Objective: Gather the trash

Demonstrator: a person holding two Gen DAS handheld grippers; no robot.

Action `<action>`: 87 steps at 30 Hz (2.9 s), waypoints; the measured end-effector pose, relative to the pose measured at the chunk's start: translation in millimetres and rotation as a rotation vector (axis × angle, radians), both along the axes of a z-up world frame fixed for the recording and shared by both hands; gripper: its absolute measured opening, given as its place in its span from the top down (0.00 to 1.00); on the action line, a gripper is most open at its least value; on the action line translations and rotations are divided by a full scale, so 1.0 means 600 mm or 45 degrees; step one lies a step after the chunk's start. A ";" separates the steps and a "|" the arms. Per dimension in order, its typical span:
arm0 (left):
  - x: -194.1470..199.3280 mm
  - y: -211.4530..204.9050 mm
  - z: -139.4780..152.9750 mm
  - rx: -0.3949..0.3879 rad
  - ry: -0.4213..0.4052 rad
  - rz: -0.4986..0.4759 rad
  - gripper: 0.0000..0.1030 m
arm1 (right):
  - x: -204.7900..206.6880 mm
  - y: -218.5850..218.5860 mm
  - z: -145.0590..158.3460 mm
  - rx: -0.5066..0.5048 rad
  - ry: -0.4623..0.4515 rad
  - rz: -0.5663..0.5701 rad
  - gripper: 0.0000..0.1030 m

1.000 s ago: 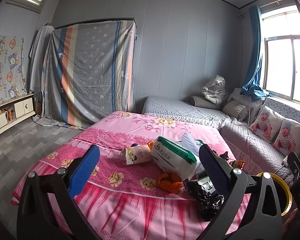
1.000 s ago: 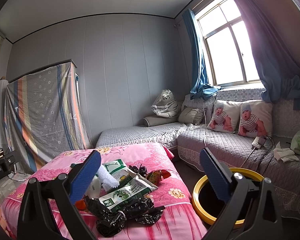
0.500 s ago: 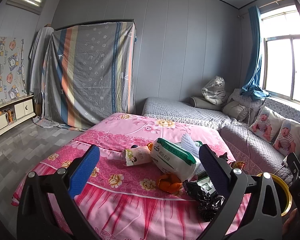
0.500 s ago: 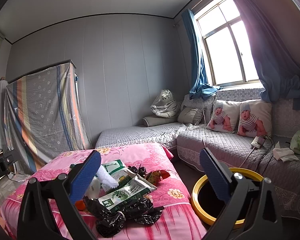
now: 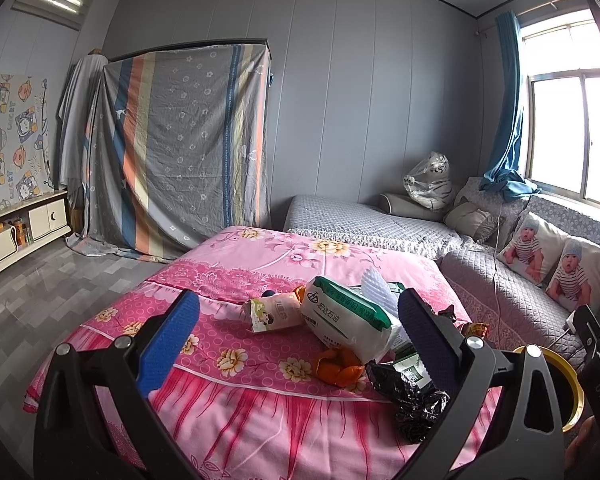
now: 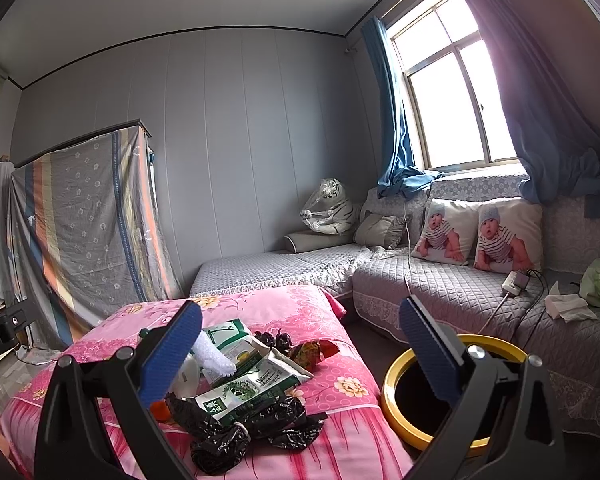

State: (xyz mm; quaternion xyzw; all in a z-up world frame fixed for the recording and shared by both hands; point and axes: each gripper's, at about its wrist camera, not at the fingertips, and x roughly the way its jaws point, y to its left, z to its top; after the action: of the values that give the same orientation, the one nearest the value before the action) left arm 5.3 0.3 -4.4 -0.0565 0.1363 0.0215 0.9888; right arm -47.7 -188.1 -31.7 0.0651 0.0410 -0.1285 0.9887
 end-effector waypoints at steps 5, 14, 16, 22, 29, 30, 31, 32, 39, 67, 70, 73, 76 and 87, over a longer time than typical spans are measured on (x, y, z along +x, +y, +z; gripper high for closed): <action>0.000 0.000 0.000 0.001 0.000 0.000 0.08 | -0.001 -0.002 0.001 0.001 -0.001 0.000 0.08; 0.000 0.000 0.002 -0.001 0.002 0.000 0.08 | -0.001 -0.002 0.000 0.002 -0.001 0.000 0.08; 0.000 -0.001 0.002 -0.001 0.003 0.001 0.08 | -0.001 -0.002 0.000 0.001 -0.001 0.000 0.08; -0.003 0.003 0.007 -0.002 0.010 0.016 0.08 | -0.001 -0.003 -0.001 0.002 0.002 -0.001 0.08; 0.018 0.036 -0.005 0.016 -0.007 0.127 0.08 | 0.016 0.007 -0.016 -0.066 0.052 0.035 0.08; 0.024 0.042 -0.007 0.038 -0.002 0.139 0.08 | 0.021 0.012 -0.017 -0.091 0.067 0.068 0.08; 0.030 0.051 -0.010 0.053 0.005 0.148 0.08 | 0.024 0.016 -0.017 -0.115 0.071 0.107 0.08; 0.037 0.063 -0.015 0.062 0.019 0.144 0.08 | 0.025 0.019 -0.017 -0.132 0.070 0.148 0.08; 0.071 0.135 -0.069 0.007 0.200 -0.145 0.08 | 0.082 0.009 -0.001 -0.092 0.131 0.470 0.08; 0.251 0.188 -0.162 0.114 0.416 -0.301 0.08 | 0.542 0.262 -0.135 -0.522 1.065 1.027 0.16; 0.273 0.185 -0.161 0.063 0.429 -0.307 0.08 | 0.548 0.260 -0.148 -0.500 1.096 1.021 0.30; 0.281 0.178 -0.163 0.045 0.428 -0.308 0.08 | 0.549 0.257 -0.151 -0.445 1.101 1.023 0.58; 0.286 0.179 -0.168 0.036 0.452 -0.312 0.08 | 0.547 0.244 -0.146 -0.366 1.084 1.011 0.77; 0.277 0.139 -0.148 0.046 0.404 -0.448 0.08 | 0.486 0.132 -0.016 0.053 0.785 1.107 0.80</action>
State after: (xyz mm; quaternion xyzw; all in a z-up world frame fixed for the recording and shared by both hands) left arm 171.8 83.9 -93.2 -0.0101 0.2973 -0.1400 0.9444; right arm 244.1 -109.1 -41.0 0.0210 0.3555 0.2807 0.8913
